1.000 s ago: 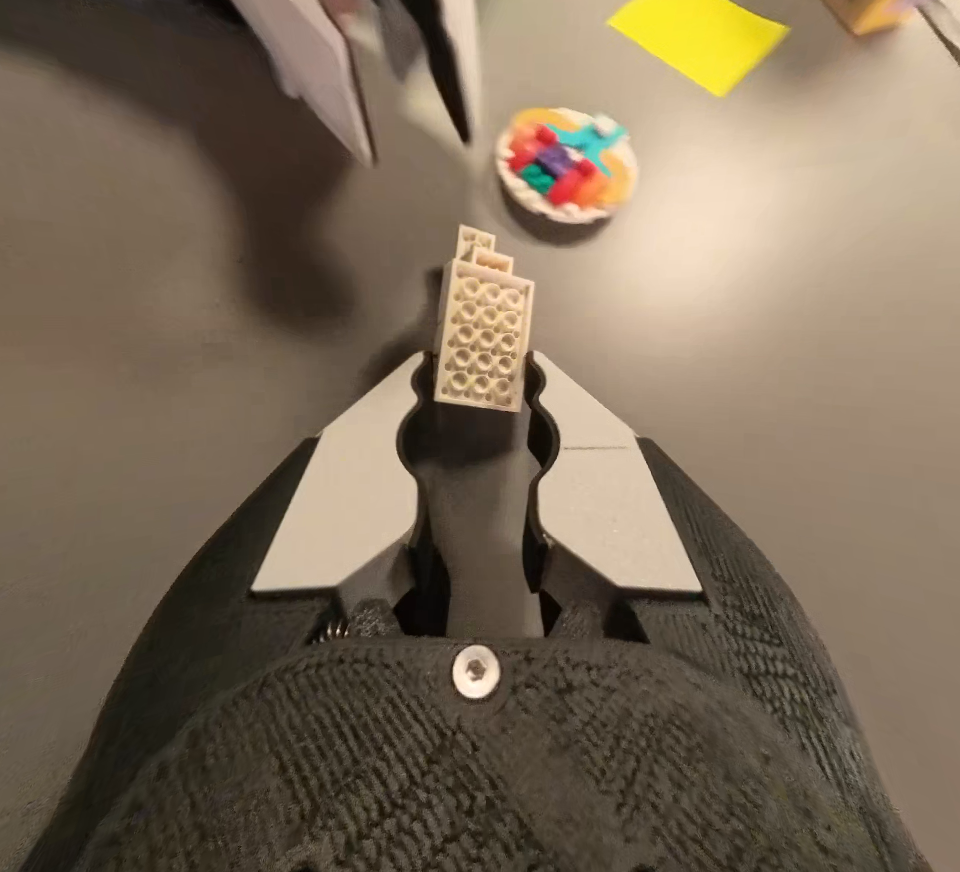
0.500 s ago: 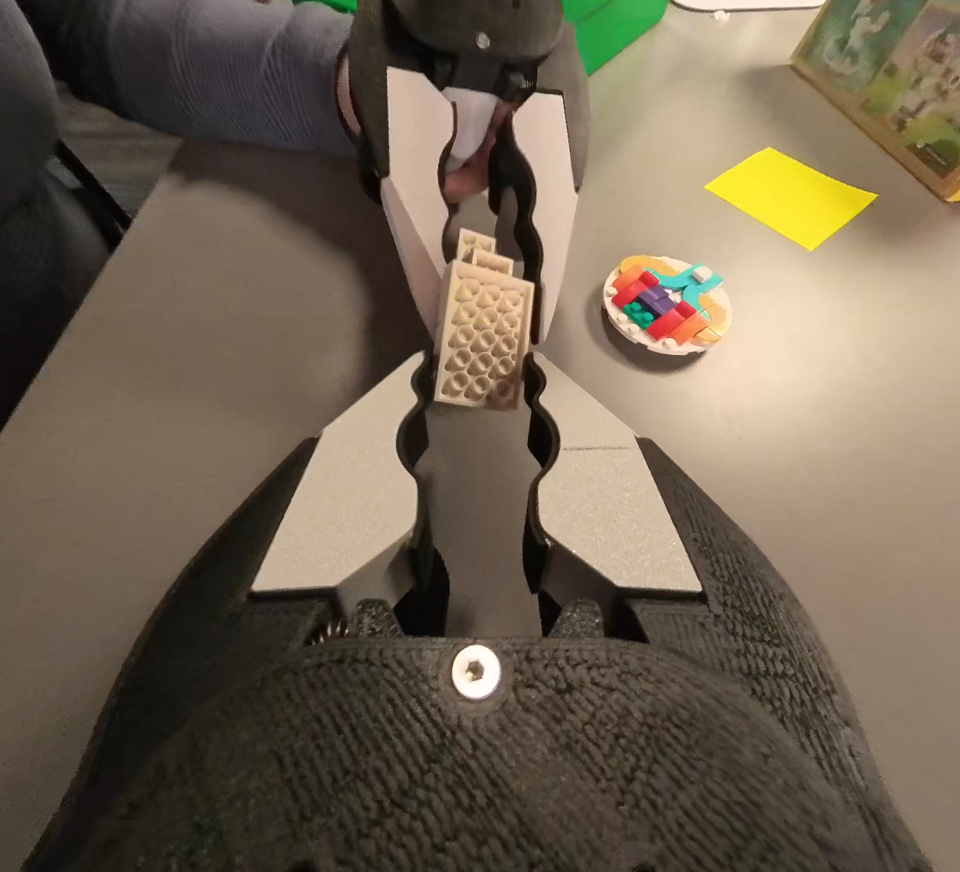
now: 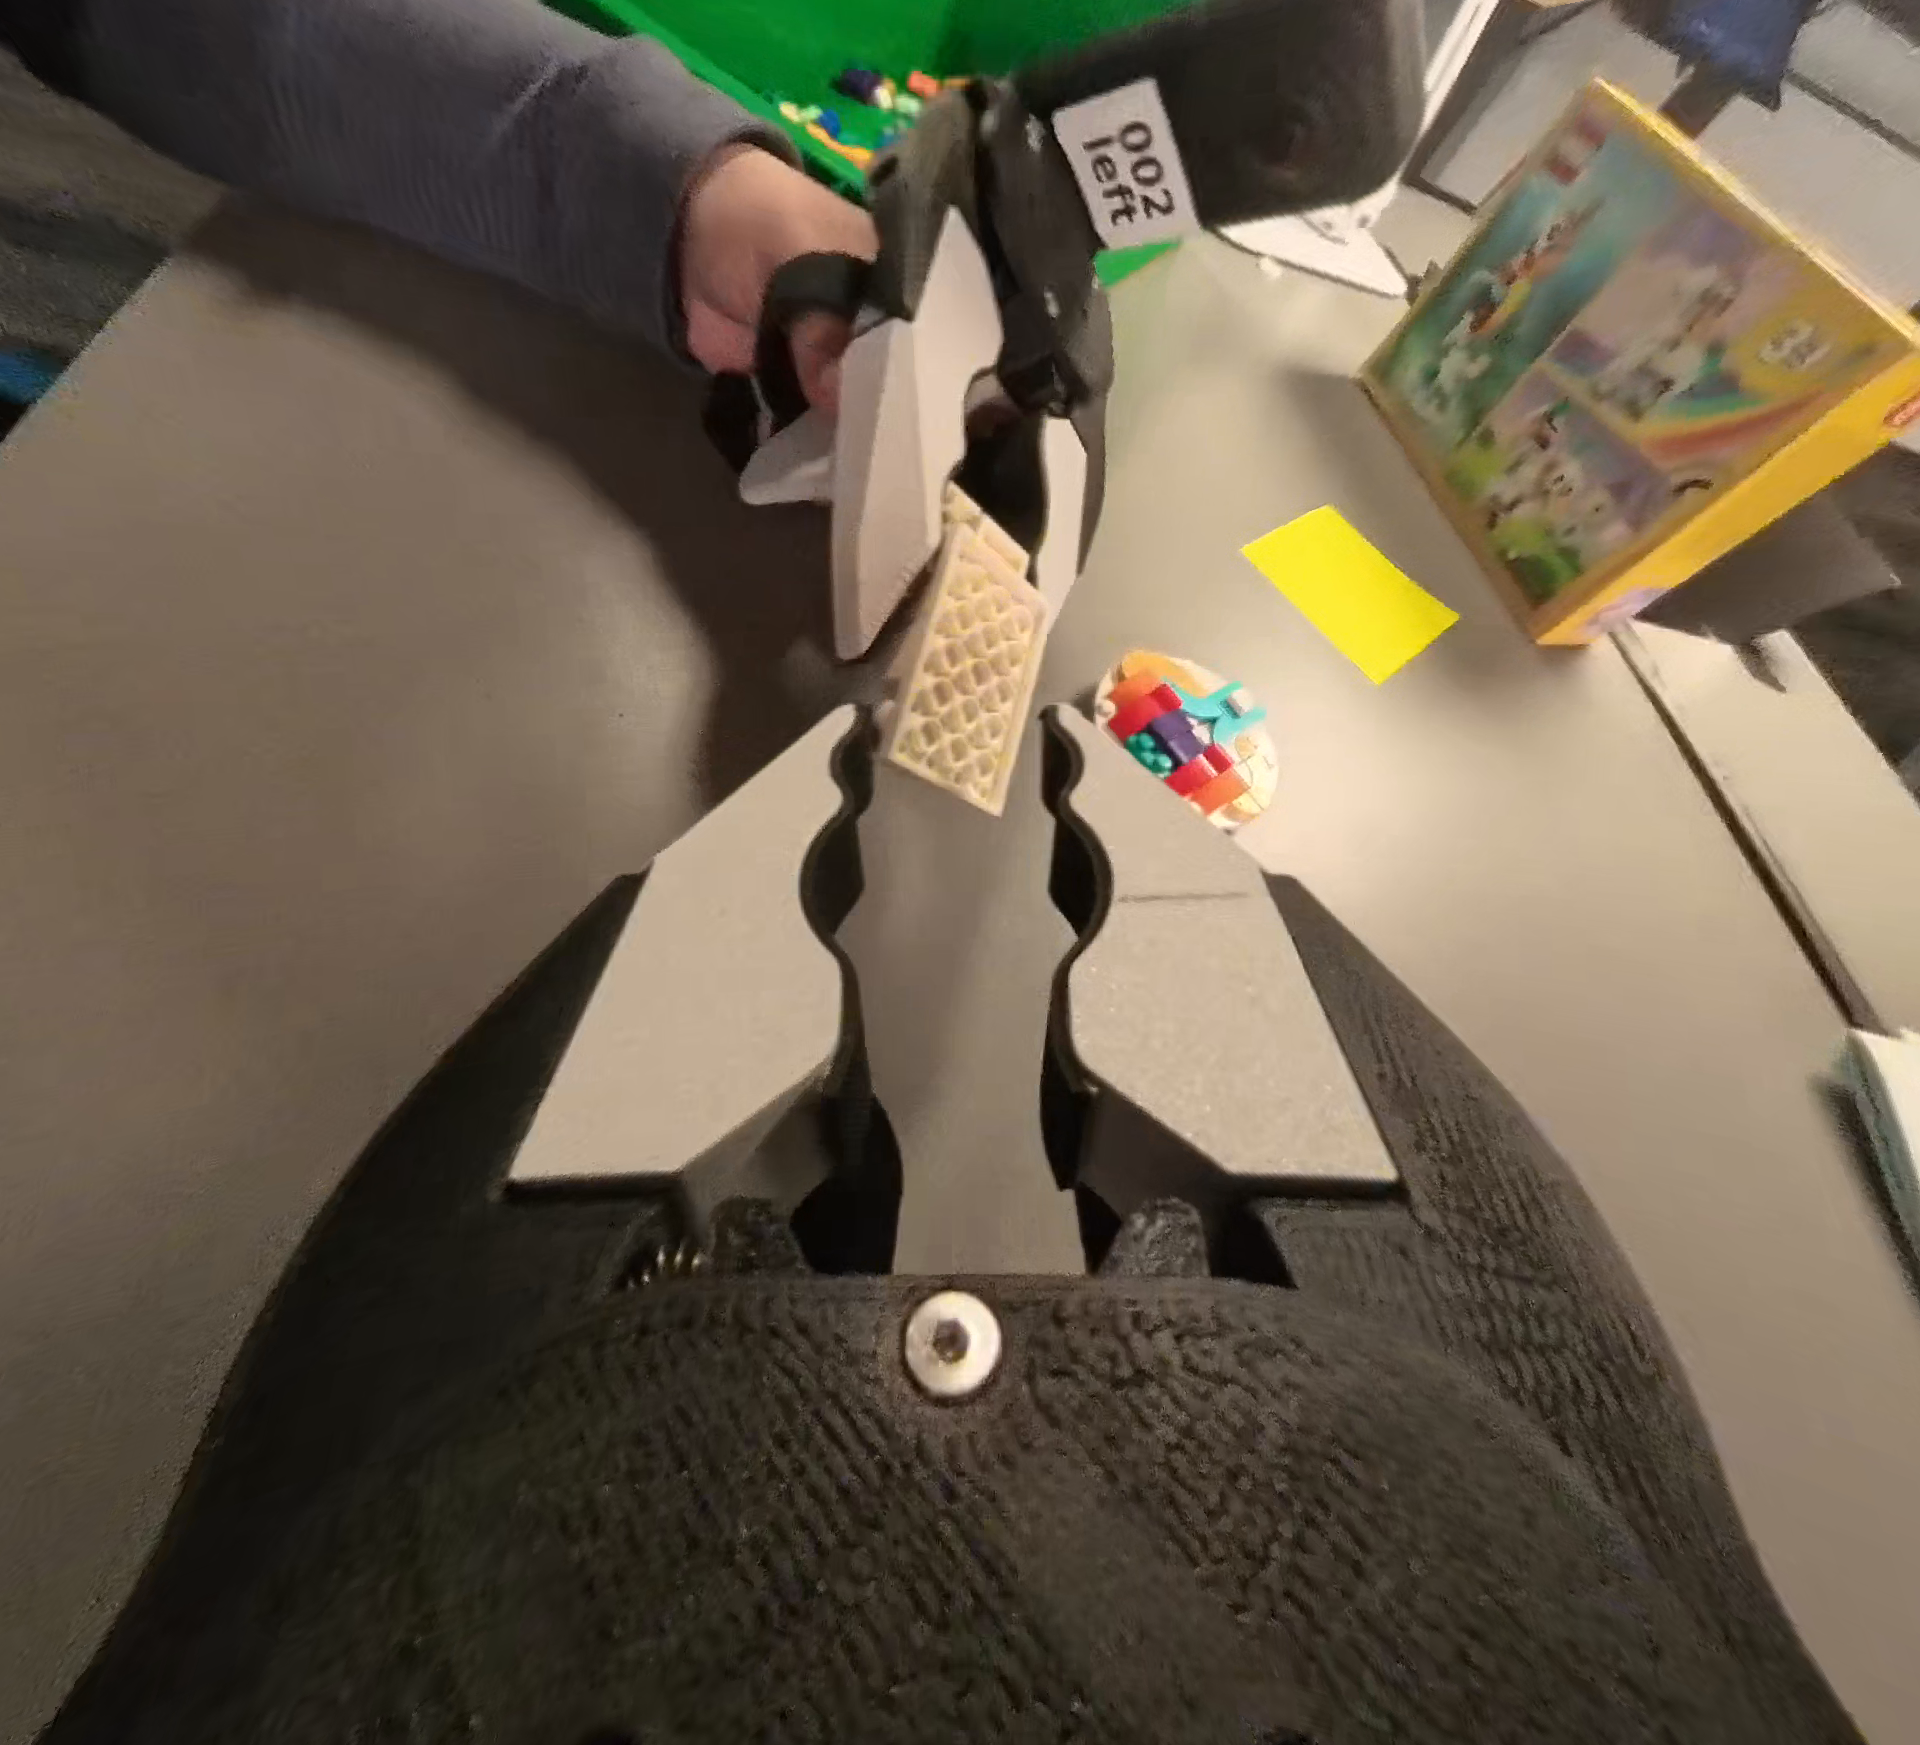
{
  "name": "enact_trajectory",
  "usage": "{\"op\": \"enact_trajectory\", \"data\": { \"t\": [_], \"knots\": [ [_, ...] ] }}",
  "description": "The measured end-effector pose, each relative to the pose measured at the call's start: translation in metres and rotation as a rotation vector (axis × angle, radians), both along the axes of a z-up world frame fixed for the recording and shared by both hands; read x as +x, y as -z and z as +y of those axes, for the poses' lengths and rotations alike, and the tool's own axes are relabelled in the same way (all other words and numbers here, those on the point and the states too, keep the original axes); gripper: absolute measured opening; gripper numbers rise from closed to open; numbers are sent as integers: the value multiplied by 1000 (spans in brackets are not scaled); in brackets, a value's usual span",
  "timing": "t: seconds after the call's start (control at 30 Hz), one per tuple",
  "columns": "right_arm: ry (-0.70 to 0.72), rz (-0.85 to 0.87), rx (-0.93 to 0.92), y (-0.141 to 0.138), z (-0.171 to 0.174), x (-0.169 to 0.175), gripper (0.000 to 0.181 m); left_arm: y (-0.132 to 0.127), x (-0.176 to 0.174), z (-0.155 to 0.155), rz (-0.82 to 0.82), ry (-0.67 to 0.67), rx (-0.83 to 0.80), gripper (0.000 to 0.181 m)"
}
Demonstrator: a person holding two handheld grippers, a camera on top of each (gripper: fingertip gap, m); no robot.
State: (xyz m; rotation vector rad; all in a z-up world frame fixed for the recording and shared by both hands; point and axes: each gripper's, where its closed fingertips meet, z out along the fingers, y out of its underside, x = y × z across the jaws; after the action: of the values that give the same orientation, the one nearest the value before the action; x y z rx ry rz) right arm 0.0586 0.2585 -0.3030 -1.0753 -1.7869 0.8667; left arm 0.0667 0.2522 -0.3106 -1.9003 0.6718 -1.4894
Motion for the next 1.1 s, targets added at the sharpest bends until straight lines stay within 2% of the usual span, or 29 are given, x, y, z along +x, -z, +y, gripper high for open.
{"op": "enact_trajectory", "data": {
  "t": [0.13,0.47,0.67,0.77,0.87,1.0,1.07,1.1],
  "knots": [
    [-29,-18,81,2,-6,1,13,0,-1,1,-19,2,-31,36],
    [-4,-2,43,-6,-3,5,8,1,-4,5,-31,-22,-66,36],
    [29,-44,6,0,0,1,6,6,-2,8,78,-70,47,36],
    [69,-21,0,-3,8,2,7,11,-4,11,202,-98,175,35],
    [80,-44,19,1,12,8,26,20,1,10,331,-103,272,35],
    [55,-111,117,14,5,4,47,32,4,10,596,-85,525,35],
    [45,-200,179,26,-1,2,42,41,4,10,746,-63,641,35],
    [46,-257,210,33,-2,3,32,45,2,11,814,-52,692,35]
  ]
}}
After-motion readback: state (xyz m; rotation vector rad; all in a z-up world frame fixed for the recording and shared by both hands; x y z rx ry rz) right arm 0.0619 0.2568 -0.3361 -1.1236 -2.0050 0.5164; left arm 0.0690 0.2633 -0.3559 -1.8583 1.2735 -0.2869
